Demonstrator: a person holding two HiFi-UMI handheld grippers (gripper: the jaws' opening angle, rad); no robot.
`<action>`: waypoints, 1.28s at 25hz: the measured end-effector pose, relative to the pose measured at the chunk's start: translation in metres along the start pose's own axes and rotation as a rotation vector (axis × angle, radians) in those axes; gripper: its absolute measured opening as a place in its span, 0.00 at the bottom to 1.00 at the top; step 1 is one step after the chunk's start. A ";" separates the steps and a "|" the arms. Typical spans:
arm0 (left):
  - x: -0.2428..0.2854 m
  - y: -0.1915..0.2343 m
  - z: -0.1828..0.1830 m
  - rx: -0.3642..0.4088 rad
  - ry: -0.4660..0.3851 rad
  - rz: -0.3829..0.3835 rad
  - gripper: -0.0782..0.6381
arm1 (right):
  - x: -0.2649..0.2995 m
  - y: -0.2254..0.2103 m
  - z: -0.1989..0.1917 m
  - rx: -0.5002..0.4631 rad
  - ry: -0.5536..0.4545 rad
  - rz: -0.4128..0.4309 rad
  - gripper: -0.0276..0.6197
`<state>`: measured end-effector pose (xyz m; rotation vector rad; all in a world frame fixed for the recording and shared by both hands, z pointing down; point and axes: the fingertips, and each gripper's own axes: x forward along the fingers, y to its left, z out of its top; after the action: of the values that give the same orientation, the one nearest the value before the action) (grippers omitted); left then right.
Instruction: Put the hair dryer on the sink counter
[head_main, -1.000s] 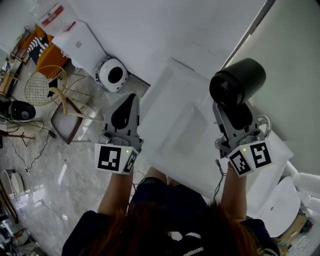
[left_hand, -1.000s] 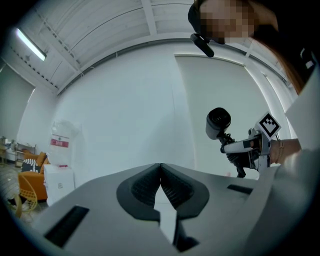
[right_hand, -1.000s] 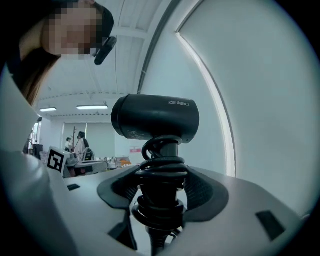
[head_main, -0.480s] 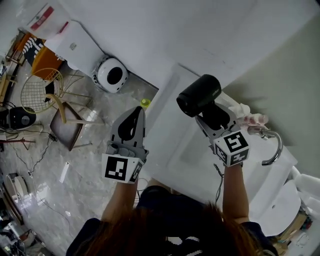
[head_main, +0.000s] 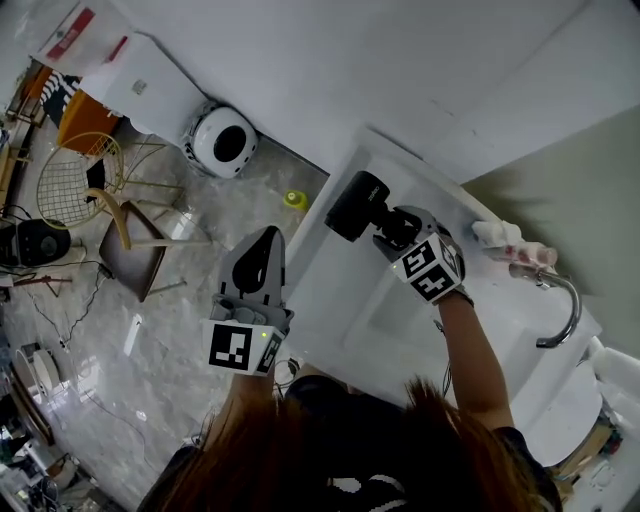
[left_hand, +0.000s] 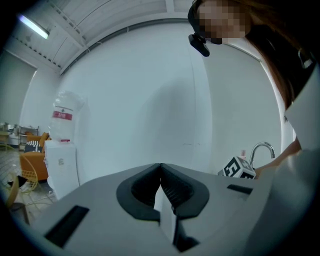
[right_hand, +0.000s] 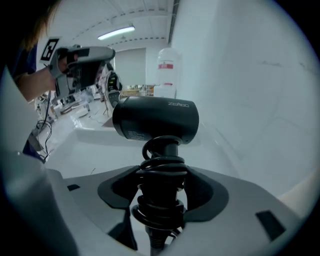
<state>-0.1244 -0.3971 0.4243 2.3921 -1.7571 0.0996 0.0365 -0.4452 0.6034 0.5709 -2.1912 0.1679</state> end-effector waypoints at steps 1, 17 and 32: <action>0.001 0.002 -0.002 -0.002 0.002 0.002 0.13 | 0.009 -0.001 -0.005 -0.017 0.030 0.009 0.49; -0.007 0.015 -0.017 -0.023 0.021 0.000 0.13 | 0.050 0.008 -0.022 -0.090 0.235 0.076 0.49; -0.018 0.009 0.000 -0.003 -0.008 0.001 0.13 | 0.018 0.005 0.011 0.113 0.045 0.112 0.55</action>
<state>-0.1385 -0.3831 0.4221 2.3933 -1.7603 0.0868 0.0168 -0.4499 0.6107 0.5021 -2.1811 0.3624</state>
